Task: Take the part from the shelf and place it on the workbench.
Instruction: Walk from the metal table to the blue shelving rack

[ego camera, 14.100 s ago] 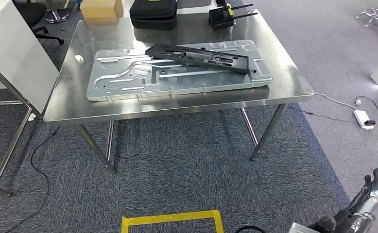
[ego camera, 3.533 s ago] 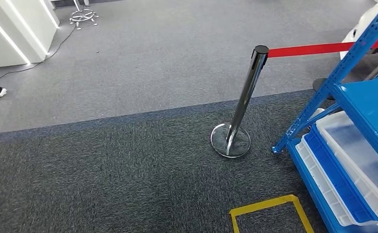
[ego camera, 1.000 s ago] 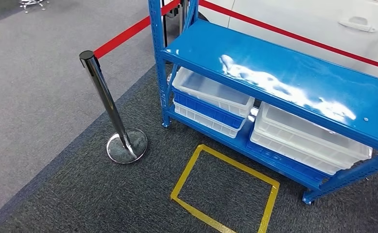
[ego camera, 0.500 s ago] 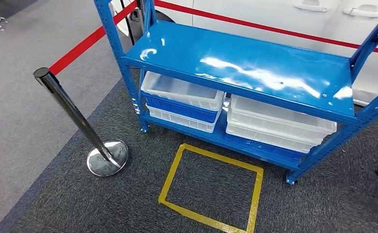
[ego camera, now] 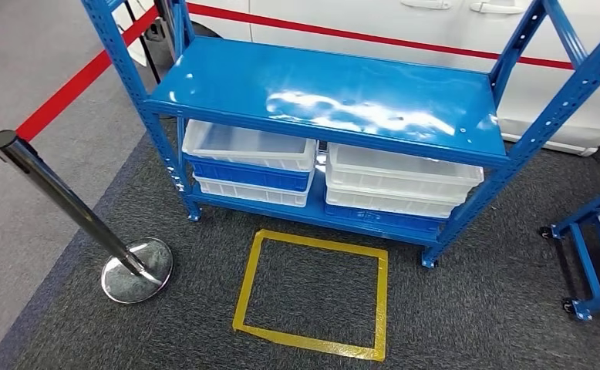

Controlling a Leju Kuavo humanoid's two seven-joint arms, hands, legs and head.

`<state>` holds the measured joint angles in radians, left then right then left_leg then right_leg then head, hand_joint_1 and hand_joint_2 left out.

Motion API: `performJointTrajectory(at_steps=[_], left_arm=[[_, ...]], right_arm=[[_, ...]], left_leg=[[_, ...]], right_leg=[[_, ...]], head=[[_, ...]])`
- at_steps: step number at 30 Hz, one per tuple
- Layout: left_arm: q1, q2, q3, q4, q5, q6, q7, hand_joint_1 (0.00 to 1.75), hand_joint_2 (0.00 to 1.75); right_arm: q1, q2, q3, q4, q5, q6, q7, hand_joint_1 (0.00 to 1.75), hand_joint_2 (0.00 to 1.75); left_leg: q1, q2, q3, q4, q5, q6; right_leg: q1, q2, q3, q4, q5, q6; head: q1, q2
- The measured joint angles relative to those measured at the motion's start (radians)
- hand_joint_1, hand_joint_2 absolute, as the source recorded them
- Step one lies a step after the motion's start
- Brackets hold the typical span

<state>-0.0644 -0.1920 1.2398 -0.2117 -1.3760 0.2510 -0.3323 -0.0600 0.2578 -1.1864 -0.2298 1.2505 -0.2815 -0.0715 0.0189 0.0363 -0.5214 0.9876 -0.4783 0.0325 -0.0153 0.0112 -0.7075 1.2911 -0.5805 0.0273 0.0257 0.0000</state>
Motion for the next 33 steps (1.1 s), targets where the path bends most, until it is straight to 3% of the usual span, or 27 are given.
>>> performJointTrajectory(at_steps=[1,4,6,8,9,11,13,14,15,16,17,19,21,24,26,29,30,31,32,33], left_arm=[[0.0,0.0,0.0,0.0,0.0,0.0,0.0,0.0,0.0],[-0.001,-0.002,0.0,0.0,0.0,0.0,0.0,0.0,0.0],[-0.002,-0.002,0.0,0.0,0.0,0.0,0.0,0.0,0.0],[-0.007,-0.002,0.0,0.0,0.001,0.001,-0.001,0.0,0.0],[-0.01,-0.002,0.0,0.0,0.001,0.001,-0.001,0.0,0.0],[-0.011,-0.002,0.0,0.0,0.001,0.001,-0.001,0.0,0.0],[-0.008,-0.002,0.0,0.0,0.001,0.001,0.0,0.0,0.0],[-0.007,-0.002,0.0,0.0,0.001,0.001,0.0,0.0,0.0],[-0.006,-0.002,0.0,0.0,0.0,0.001,0.001,0.0,0.0],[-0.005,-0.002,0.0,0.0,0.0,0.001,0.001,0.0,0.0],[-0.004,-0.002,0.0,0.0,-0.001,0.001,0.001,0.0,0.0],[-0.003,-0.001,0.0,0.0,-0.003,0.001,0.002,0.0,0.87],[-0.005,0.001,0.0,0.0,-0.005,0.001,0.001,0.0,1.75],[-0.008,0.001,-0.002,0.0,-0.011,0.0,0.002,0.0,1.75],[-0.008,0.0,-0.004,0.0,-0.017,0.0,0.001,0.0,1.75],[-0.006,0.0,-0.007,0.0,-0.026,-0.003,0.0,0.0,1.75],[-0.005,0.0,-0.008,0.0,-0.028,-0.004,-0.001,0.0,1.75],[-0.005,0.0,-0.009,0.0,-0.03,-0.004,0.0,0.0,1.75],[-0.006,0.0,-0.01,0.0,-0.03,-0.003,0.0,0.0,1.75],[-0.006,0.0,-0.012,0.0,-0.029,-0.003,0.001,0.0,1.75]], right_arm=[[0.001,0.0,0.0,0.0,0.0,0.0,0.001,0.0,0.0],[0.001,-0.003,0.0,0.0,0.0,0.0,0.002,0.0,0.0],[-0.001,-0.004,0.0,0.0,0.001,0.0,0.002,0.0,0.0],[0.0,-0.004,0.0,0.001,0.001,0.0,0.004,0.0,0.0],[0.001,-0.004,0.0,0.001,0.001,0.0,0.006,0.0,0.0],[0.001,-0.004,0.0,0.001,0.003,0.0,0.01,0.0,0.0],[-0.001,-0.004,0.0,0.001,0.003,0.0,0.017,0.0,0.0],[-0.001,-0.004,0.0,0.001,0.004,0.0,0.023,0.0,0.0],[-0.001,-0.004,0.0,0.001,0.004,0.0,0.03,0.0,0.0],[-0.001,-0.004,0.0,0.001,0.004,0.001,0.037,0.0,0.0],[-0.001,-0.004,0.0,0.002,0.004,0.003,0.044,0.0,0.0],[-0.001,-0.003,0.0,0.002,0.004,0.007,0.053,0.0,0.0],[-0.001,-0.001,0.0,0.003,0.005,0.01,0.057,0.0,0.0],[-0.001,-0.001,0.0,0.004,0.01,0.011,0.074,0.0,0.0],[-0.001,-0.001,0.0,0.004,0.017,0.006,0.092,0.0,0.0],[-0.001,-0.001,0.003,0.004,0.027,0.0,0.116,0.0,1.31],[-0.001,-0.001,0.004,0.004,0.029,0.0,0.121,0.0,1.75],[-0.001,-0.001,0.006,0.004,0.031,0.0,0.124,0.0,1.75],[-0.001,-0.001,0.007,0.004,0.032,0.001,0.126,0.0,1.75],[0.001,-0.002,0.009,0.004,0.032,0.003,0.125,0.0,1.75]], left_leg=[[0.0,0.013,0.001,0.001,-0.003,-0.002],[0.0,0.047,0.009,0.009,-0.016,-0.017],[-0.004,0.063,0.013,0.013,-0.025,-0.031],[-0.005,0.077,0.021,0.011,-0.028,-0.041],[-0.003,0.075,0.024,0.014,-0.033,-0.046],[0.001,0.037,0.007,0.062,-0.07,-0.053],[0.004,-0.011,-0.05,0.184,-0.136,-0.056],[0.004,-0.021,-0.084,0.249,-0.159,-0.056],[0.003,-0.025,-0.107,0.29,-0.165,-0.056],[0.003,-0.026,-0.115,0.295,-0.15,-0.053],[0.003,-0.027,-0.104,0.259,-0.116,-0.049],[-0.001,-0.032,-0.053,0.126,-0.039,-0.036],[-0.006,-0.039,-0.021,0.04,-0.009,-0.027],[-0.006,-0.039,-0.015,0.019,-0.004,-0.018],[0.0,-0.034,-0.009,0.006,0.005,-0.007],[0.001,-0.025,-0.009,0.001,0.009,0.0],[0.0,-0.023,-0.009,0.001,0.008,0.0],[0.0,-0.021,-0.008,0.001,0.007,-0.001],[0.0,-0.021,-0.006,0.002,0.006,-0.002],[0.0,-0.02,-0.004,0.003,0.004,-0.004]], right_leg=[[-0.003,-0.004,0.006,-0.008,0.015,0.003],[-0.006,-0.048,0.101,-0.184,0.096,0.003],[0.0,-0.068,0.132,-0.247,0.109,-0.012],[0.003,-0.053,0.13,-0.248,0.107,-0.028],[0.002,-0.044,0.131,-0.25,0.108,-0.034],[-0.002,-0.03,0.133,-0.256,0.113,-0.049],[-0.001,-0.018,0.133,-0.258,0.114,-0.058],[0.001,-0.011,0.133,-0.258,0.113,-0.061],[0.003,-0.004,0.134,-0.257,0.112,-0.062],[0.006,0.004,0.136,-0.256,0.111,-0.063],[0.008,0.011,0.139,-0.255,0.11,-0.063],[0.012,0.021,0.145,-0.254,0.106,-0.06],[0.014,0.026,0.145,-0.253,0.104,-0.052],[0.012,0.027,0.143,-0.254,0.104,-0.035],[0.012,0.017,0.13,-0.221,0.078,-0.025],[0.007,0.002,0.047,-0.045,-0.014,-0.013],[0.004,0.001,0.024,0.003,-0.027,-0.01],[0.002,0.0,0.018,0.016,-0.019,-0.008],[0.0,-0.002,0.031,-0.012,0.007,-0.007],[-0.002,-0.005,0.062,-0.075,0.045,-0.007]], head=[[0.0,0.0],[0.0,0.0],[-0.001,0.0],[-0.002,0.0],[-0.002,0.0],[-0.002,0.0],[-0.004,0.0],[-0.004,0.0],[-0.004,0.0],[-0.004,0.0],[-0.004,0.0],[-0.004,0.0],[-0.003,0.0],[-0.003,0.0],[-0.001,0.0],[0.002,0.0],[0.002,0.0],[0.002,0.0],[0.002,0.0],[0.002,0.0]])
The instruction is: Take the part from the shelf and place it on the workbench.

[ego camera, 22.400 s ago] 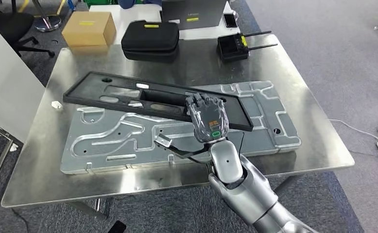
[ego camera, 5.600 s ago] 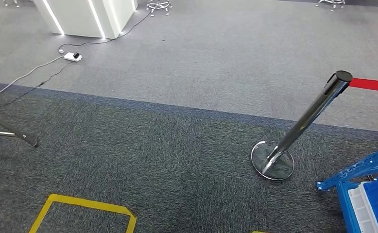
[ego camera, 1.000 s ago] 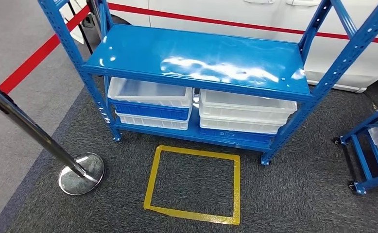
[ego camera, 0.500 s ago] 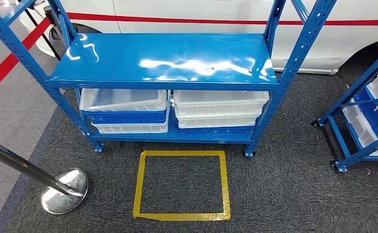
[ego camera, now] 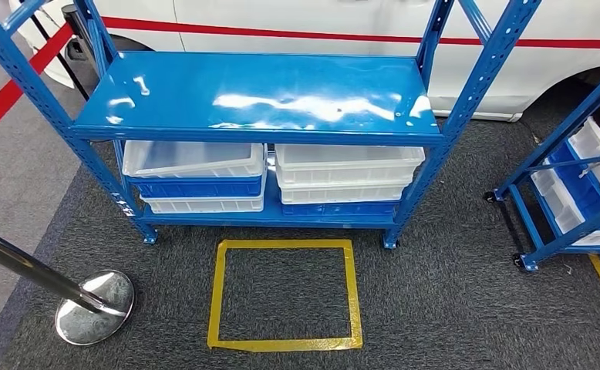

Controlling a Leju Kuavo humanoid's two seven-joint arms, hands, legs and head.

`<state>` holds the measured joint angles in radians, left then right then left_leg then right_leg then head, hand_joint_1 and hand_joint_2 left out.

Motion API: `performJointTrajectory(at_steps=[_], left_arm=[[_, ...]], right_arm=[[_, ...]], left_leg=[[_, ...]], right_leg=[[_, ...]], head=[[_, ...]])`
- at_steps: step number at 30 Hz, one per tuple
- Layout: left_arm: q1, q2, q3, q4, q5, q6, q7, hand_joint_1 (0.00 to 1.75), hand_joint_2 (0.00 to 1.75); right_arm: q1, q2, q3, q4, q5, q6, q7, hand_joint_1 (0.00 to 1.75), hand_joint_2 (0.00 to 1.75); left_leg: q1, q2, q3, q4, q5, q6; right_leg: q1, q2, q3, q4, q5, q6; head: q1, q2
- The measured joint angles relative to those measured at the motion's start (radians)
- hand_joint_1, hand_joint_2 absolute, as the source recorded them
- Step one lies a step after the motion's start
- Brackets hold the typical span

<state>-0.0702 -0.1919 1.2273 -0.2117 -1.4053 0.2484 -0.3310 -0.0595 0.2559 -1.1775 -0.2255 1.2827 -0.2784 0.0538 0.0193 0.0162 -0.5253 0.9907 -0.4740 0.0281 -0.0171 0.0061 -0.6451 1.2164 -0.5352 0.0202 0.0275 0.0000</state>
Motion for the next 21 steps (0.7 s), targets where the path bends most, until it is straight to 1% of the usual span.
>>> performJointTrajectory(at_steps=[1,2,3,4,5,6,7,8,9,11,12,13,14,15,16,17,18,19,21], left_arm=[[0.0,0.0,-0.006,0.0,0.005,0.0,0.002,0.0,1.75],[0.0,0.001,-0.016,-0.002,0.014,0.0,0.004,0.0,1.75],[0.001,0.002,-0.03,-0.004,0.027,-0.001,0.007,0.0,1.75],[0.001,0.004,-0.044,-0.006,0.044,-0.002,0.011,0.0,1.75],[0.001,0.006,-0.06,-0.009,0.063,-0.005,0.016,0.0,1.75],[0.002,0.008,-0.075,-0.011,0.084,-0.009,0.021,0.0,1.75],[0.004,0.012,-0.091,-0.013,0.106,-0.012,0.026,0.0,1.75],[0.006,0.015,-0.108,-0.015,0.127,-0.016,0.031,0.0,1.75],[0.011,0.018,-0.125,-0.016,0.149,-0.02,0.036,0.0,1.75],[0.022,0.022,-0.158,-0.017,0.19,-0.028,0.045,0.0,1.75],[0.029,0.024,-0.174,-0.017,0.211,-0.032,0.051,0.0,1.31],[0.037,0.026,-0.191,-0.017,0.232,-0.036,0.056,0.0,0.87],[0.045,0.029,-0.208,-0.017,0.253,-0.039,0.061,0.0,0.44],[0.053,0.031,-0.224,-0.017,0.273,-0.043,0.066,0.0,0.0],[0.061,0.035,-0.241,-0.017,0.294,-0.047,0.07,0.0,0.0],[0.068,0.037,-0.259,-0.017,0.314,-0.051,0.075,0.0,0.0],[0.074,0.039,-0.277,-0.016,0.335,-0.055,0.08,0.0,0.0],[0.079,0.04,-0.295,-0.016,0.355,-0.058,0.085,0.0,0.0],[0.084,0.041,-0.322,-0.016,0.386,-0.063,0.092,0.0,0.0]], right_arm=[[0.002,-0.002,0.006,0.0,-0.004,0.003,-0.001,0.0,1.75],[0.005,-0.004,0.015,0.0,-0.011,0.007,-0.003,0.0,1.75],[0.007,-0.006,0.029,0.0,-0.023,0.011,-0.005,0.0,1.75],[0.01,-0.008,0.043,0.0,-0.039,0.015,-0.006,0.0,1.75],[0.012,-0.01,0.058,0.0,-0.056,0.019,-0.007,0.0,1.75],[0.015,-0.013,0.073,0.0,-0.075,0.023,-0.007,0.0,1.75],[0.018,-0.015,0.089,0.0,-0.095,0.027,-0.007,0.0,1.75],[0.02,-0.018,0.104,-0.001,-0.114,0.031,-0.008,0.0,1.75],[0.021,-0.021,0.12,-0.002,-0.133,0.034,-0.008,0.0,1.75],[0.024,-0.028,0.152,-0.006,-0.17,0.041,-0.01,0.0,1.75],[0.025,-0.032,0.169,-0.009,-0.189,0.046,-0.01,0.0,1.75],[0.026,-0.037,0.185,-0.014,-0.208,0.05,-0.01,0.0,1.75],[0.026,-0.041,0.201,-0.02,-0.227,0.054,-0.011,0.0,1.75],[0.025,-0.044,0.218,-0.027,-0.246,0.057,-0.013,0.0,1.75],[0.025,-0.047,0.234,-0.034,-0.265,0.062,-0.014,0.0,1.75],[0.024,-0.052,0.251,-0.041,-0.284,0.066,-0.016,0.0,1.75],[0.024,-0.057,0.268,-0.048,-0.302,0.07,-0.018,0.0,1.75],[0.024,-0.063,0.286,-0.054,-0.321,0.073,-0.018,0.0,1.75],[0.025,-0.071,0.312,-0.061,-0.35,0.08,-0.019,0.0,1.75]], left_leg=[[-0.001,0.0,0.002,0.002,-0.003,-0.004],[-0.003,0.0,0.002,0.005,-0.006,-0.009],[-0.005,0.001,0.002,0.008,-0.009,-0.015],[-0.007,0.001,0.001,0.009,-0.01,-0.021],[-0.007,0.002,0.001,0.009,-0.011,-0.027],[-0.006,0.002,0.001,0.008,-0.012,-0.032],[-0.004,0.001,-0.001,0.016,-0.02,-0.037],[-0.003,-0.001,-0.011,0.039,-0.037,-0.041],[-0.002,-0.003,-0.03,0.083,-0.066,-0.045],[-0.001,-0.006,-0.091,0.217,-0.134,-0.05],[0.0,-0.006,-0.117,0.274,-0.153,-0.051],[0.0,-0.006,-0.13,0.3,-0.153,-0.05],[-0.001,-0.006,-0.124,0.285,-0.132,-0.048],[-0.001,-0.007,-0.099,0.231,-0.096,-0.044],[0.001,-0.007,-0.065,0.157,-0.059,-0.044],[0.002,-0.01,-0.035,0.09,-0.035,-0.047],[0.003,-0.012,-0.014,0.044,-0.021,-0.046],[0.003,-0.015,-0.005,0.022,-0.018,-0.047],[0.0,-0.017,-0.004,0.02,-0.019,-0.038]], right_leg=[[0.0,-0.004,0.036,-0.072,0.03,-0.002],[0.001,-0.007,0.064,-0.132,0.051,-0.006],[0.003,-0.009,0.08,-0.169,0.06,-0.01],[0.005,-0.009,0.084,-0.181,0.057,-0.015],[0.007,-0.008,0.083,-0.182,0.058,-0.021],[0.006,-0.007,0.083,-0.184,0.06,-0.027],[0.004,-0.007,0.083,-0.186,0.061,-0.034],[0.003,-0.007,0.084,-0.189,0.063,-0.041],[0.002,-0.007,0.084,-0.191,0.065,-0.047],[0.004,-0.007,0.082,-0.191,0.064,-0.053],[0.006,-0.006,0.082,-0.191,0.064,-0.054],[0.008,-0.005,0.082,-0.19,0.064,-0.055],[0.01,-0.002,0.084,-0.19,0.064,-0.055],[0.011,0.0,0.086,-0.19,0.063,-0.055],[0.013,0.002,0.087,-0.188,0.061,-0.054],[0.017,0.004,0.087,-0.184,0.058,-0.054],[0.021,0.005,0.086,-0.18,0.055,-0.054],[0.025,0.006,0.084,-0.177,0.052,-0.053],[0.027,0.007,0.083,-0.176,0.052,-0.052]], head=[[0.0,0.0],[0.0,0.0],[-0.001,0.0],[-0.001,0.0],[-0.002,0.0],[-0.002,0.0],[-0.002,0.0],[-0.003,0.0],[-0.004,0.0],[-0.005,0.0],[-0.005,0.0],[-0.005,0.0],[-0.005,0.0],[-0.005,0.0],[-0.005,0.0],[-0.006,0.0],[-0.005,0.0],[-0.004,0.0],[-0.002,0.0]])
